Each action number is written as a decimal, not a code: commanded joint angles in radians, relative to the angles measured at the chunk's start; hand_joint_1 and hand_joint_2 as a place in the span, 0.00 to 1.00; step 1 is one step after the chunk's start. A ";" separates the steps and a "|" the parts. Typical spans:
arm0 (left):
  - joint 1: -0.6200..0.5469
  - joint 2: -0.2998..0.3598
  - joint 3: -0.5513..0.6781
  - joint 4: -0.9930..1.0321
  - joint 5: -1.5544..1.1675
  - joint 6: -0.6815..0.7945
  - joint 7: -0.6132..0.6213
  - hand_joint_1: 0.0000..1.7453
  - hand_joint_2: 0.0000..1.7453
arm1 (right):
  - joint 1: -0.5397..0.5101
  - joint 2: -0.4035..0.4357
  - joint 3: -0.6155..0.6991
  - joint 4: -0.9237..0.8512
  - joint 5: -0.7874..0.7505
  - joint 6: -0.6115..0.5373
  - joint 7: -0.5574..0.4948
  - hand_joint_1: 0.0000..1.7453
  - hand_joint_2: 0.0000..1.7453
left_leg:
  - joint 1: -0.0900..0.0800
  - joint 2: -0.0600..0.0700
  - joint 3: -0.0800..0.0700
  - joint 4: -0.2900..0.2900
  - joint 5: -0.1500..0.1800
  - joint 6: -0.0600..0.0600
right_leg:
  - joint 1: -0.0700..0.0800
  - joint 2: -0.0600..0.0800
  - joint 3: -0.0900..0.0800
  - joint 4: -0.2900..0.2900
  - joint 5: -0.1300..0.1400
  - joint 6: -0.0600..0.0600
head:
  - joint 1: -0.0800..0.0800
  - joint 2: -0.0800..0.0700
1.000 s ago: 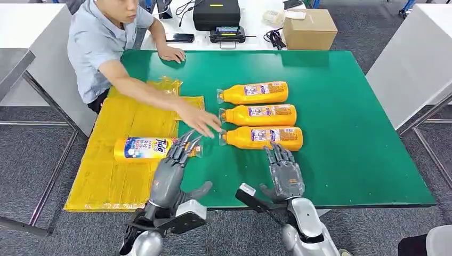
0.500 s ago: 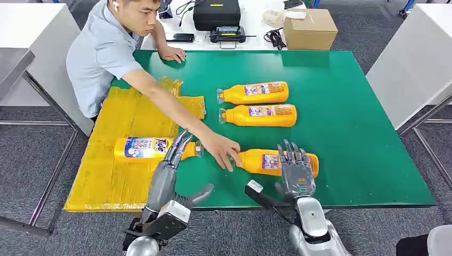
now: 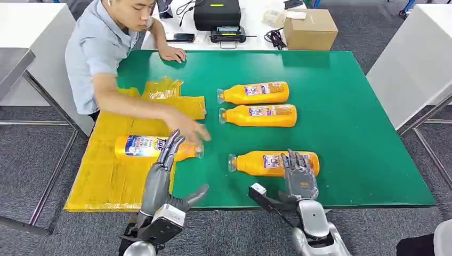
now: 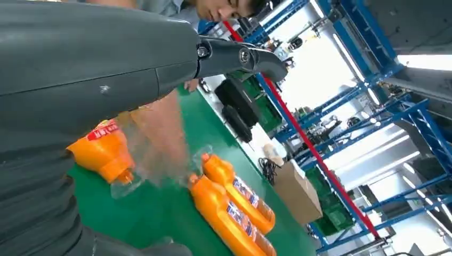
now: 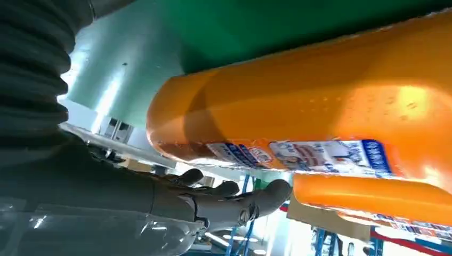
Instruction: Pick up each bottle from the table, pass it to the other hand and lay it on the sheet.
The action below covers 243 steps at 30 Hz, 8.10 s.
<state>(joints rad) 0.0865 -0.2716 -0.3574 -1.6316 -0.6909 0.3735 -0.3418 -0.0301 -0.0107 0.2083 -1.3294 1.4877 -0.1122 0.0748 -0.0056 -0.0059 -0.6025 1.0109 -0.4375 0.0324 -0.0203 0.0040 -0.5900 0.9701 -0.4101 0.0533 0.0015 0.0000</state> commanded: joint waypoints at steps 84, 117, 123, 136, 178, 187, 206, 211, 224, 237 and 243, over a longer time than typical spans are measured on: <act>-0.111 -0.050 0.005 0.300 0.695 -0.019 -0.126 0.00 1.00 | -0.052 0.015 -0.129 0.048 -0.901 0.125 -0.492 1.00 1.00 | 0.001 0.003 0.013 -0.001 -0.001 -0.001 | 0.002 0.001 0.012 -0.001 0.000 -0.002 | -0.001 0.000; -0.199 -0.017 -0.112 0.456 1.023 -0.188 -0.122 0.00 1.00 | -0.111 0.062 0.032 0.149 -1.139 0.253 -0.566 1.00 1.00 | 0.001 0.002 0.004 -0.001 0.000 0.000 | 0.001 0.001 0.004 -0.002 0.001 -0.001 | 0.000 0.000; -0.223 -0.001 -0.169 0.619 1.150 -0.324 -0.070 0.00 1.00 | -0.142 0.041 0.147 0.288 -1.127 0.289 -0.633 1.00 1.00 | 0.000 0.001 0.006 -0.002 0.000 0.000 | 0.000 0.000 0.006 -0.003 0.001 -0.001 | 0.000 0.000; -0.301 -0.029 -0.170 0.569 1.060 -0.268 -0.126 0.00 1.00 | -0.201 0.056 0.218 0.358 -1.152 0.307 -0.638 1.00 1.00 | 0.001 0.000 0.002 0.000 0.000 0.000 | 0.001 -0.001 0.003 -0.001 0.000 -0.001 | 0.000 0.000; -0.243 0.064 0.001 0.420 -0.346 0.323 0.069 1.00 1.00 | -0.168 0.060 0.101 0.372 -1.110 0.153 -0.616 0.00 1.00 | 0.000 0.003 0.005 -0.002 0.000 -0.001 | 0.001 0.002 0.004 -0.002 0.000 -0.002 | 0.000 0.000; -0.236 0.027 0.189 0.314 -0.570 0.325 0.059 1.00 1.00 | -0.150 0.091 0.032 0.309 -1.001 0.055 -0.595 0.00 1.00 | 0.002 0.003 0.004 0.002 -0.002 -0.003 | 0.003 0.001 0.003 0.002 -0.002 -0.004 | 0.000 0.000; -0.508 0.154 0.128 0.904 -0.717 0.133 0.300 0.99 1.00 | -0.190 0.079 -0.016 0.349 -0.999 0.128 -0.625 0.00 1.00 | 0.001 0.000 0.003 0.000 0.002 -0.001 | 0.001 -0.002 0.003 0.000 0.000 -0.002 | 0.000 0.000; -0.514 0.157 0.109 0.925 -0.742 0.126 0.311 0.88 1.00 | -0.195 0.079 -0.017 0.346 -0.997 0.131 -0.625 0.00 1.00 | 0.000 -0.001 0.000 -0.001 0.002 0.000 | 0.000 -0.002 0.001 0.000 0.001 -0.001 | 0.000 0.000; -0.531 0.141 0.111 0.996 -0.688 -0.016 0.319 0.00 1.00 | -0.192 0.086 -0.032 0.348 -0.994 0.141 -0.624 0.00 1.00 | 0.001 -0.001 0.003 0.000 0.001 -0.001 | 0.001 -0.002 0.004 0.000 0.001 -0.002 | 0.000 0.000; -0.534 0.138 0.108 1.037 -0.657 -0.071 0.305 0.00 1.00 | -0.204 0.070 -0.043 0.353 -0.974 0.143 -0.622 0.00 1.00 | 0.000 -0.002 0.011 -0.001 0.003 0.000 | 0.000 -0.003 0.012 0.000 0.001 -0.001 | 0.000 0.000; -0.516 0.132 0.103 1.013 -0.648 -0.037 0.292 0.00 1.00 | -0.192 0.072 -0.047 0.344 -0.966 0.139 -0.622 0.00 1.00 | 0.000 -0.002 0.013 -0.001 0.003 0.000 | 0.000 -0.003 0.014 -0.001 0.001 -0.001 | 0.000 0.000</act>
<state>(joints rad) -0.4571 -0.1453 -0.2319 -0.6989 -1.3436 0.3322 -0.0442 -0.1958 0.0687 0.1820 -1.0246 0.5165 0.0267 -0.5505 -0.0059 -0.0103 -0.5913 1.0108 -0.4346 0.0333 -0.0208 -0.0008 -0.5771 0.9703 -0.4093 0.0540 0.0011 0.0000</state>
